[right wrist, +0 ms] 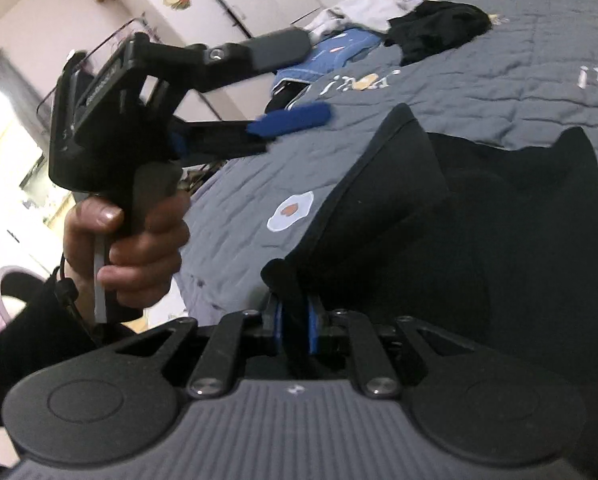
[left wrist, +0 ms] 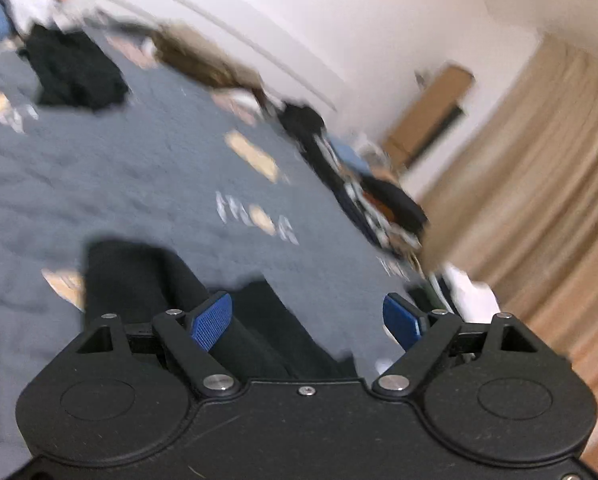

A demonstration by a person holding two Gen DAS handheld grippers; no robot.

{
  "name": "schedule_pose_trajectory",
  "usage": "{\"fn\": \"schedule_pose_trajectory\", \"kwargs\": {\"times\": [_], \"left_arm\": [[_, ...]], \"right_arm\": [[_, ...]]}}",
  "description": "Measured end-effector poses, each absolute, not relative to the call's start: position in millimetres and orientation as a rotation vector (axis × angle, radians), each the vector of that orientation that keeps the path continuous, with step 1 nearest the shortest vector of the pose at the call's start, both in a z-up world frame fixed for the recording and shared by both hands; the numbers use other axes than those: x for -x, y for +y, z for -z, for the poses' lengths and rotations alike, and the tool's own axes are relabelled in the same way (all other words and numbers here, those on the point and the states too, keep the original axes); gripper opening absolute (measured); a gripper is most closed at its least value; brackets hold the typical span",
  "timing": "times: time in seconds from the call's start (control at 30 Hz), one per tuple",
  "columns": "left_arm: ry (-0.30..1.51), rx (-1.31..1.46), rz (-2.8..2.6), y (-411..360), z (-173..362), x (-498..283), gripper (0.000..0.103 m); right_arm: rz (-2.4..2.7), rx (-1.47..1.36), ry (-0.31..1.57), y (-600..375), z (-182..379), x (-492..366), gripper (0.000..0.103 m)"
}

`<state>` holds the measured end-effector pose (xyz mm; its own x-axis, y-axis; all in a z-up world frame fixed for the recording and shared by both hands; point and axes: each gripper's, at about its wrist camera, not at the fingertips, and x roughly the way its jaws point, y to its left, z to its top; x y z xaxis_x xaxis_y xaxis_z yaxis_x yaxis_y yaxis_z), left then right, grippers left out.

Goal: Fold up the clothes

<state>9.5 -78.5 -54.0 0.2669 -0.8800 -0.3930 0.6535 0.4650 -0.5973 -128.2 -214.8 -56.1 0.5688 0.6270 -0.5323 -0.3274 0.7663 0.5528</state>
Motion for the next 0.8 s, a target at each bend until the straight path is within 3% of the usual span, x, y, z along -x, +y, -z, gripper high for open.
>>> {"fn": "schedule_pose_trajectory", "kwargs": {"times": [0.07, 0.2, 0.27, 0.33, 0.4, 0.63, 0.8], "left_arm": [[0.843, 0.238, 1.003, -92.0, 68.9, -10.8, 0.082], [0.956, 0.135, 0.917, -103.3, 97.5, -16.2, 0.072], [0.940, 0.118, 0.923, -102.1, 97.8, -14.3, 0.063], [0.931, 0.100, 0.945, -100.3, 97.0, -11.8, 0.045], [0.927, 0.087, 0.969, -96.7, 97.5, -9.3, 0.038], [0.926, 0.099, 0.998, -85.2, 100.0, -8.0, 0.040], [0.920, 0.100, 0.999, -83.9, 100.2, -6.7, 0.040]], "right_arm": [[-0.599, -0.415, 0.800, -216.3, 47.9, 127.2, 0.019], [-0.642, -0.432, 0.807, -248.3, 30.8, 129.8, 0.028], [-0.578, -0.471, 0.756, -272.6, 27.2, 131.5, 0.039], [-0.486, -0.510, 0.697, -296.0, 27.5, 130.8, 0.050], [-0.381, -0.527, 0.667, -311.7, 36.7, 121.9, 0.055], [-0.277, -0.579, 0.775, -317.9, 87.3, 69.4, 0.057], [-0.288, -0.505, 0.794, -308.6, 94.3, 56.2, 0.057]]}}
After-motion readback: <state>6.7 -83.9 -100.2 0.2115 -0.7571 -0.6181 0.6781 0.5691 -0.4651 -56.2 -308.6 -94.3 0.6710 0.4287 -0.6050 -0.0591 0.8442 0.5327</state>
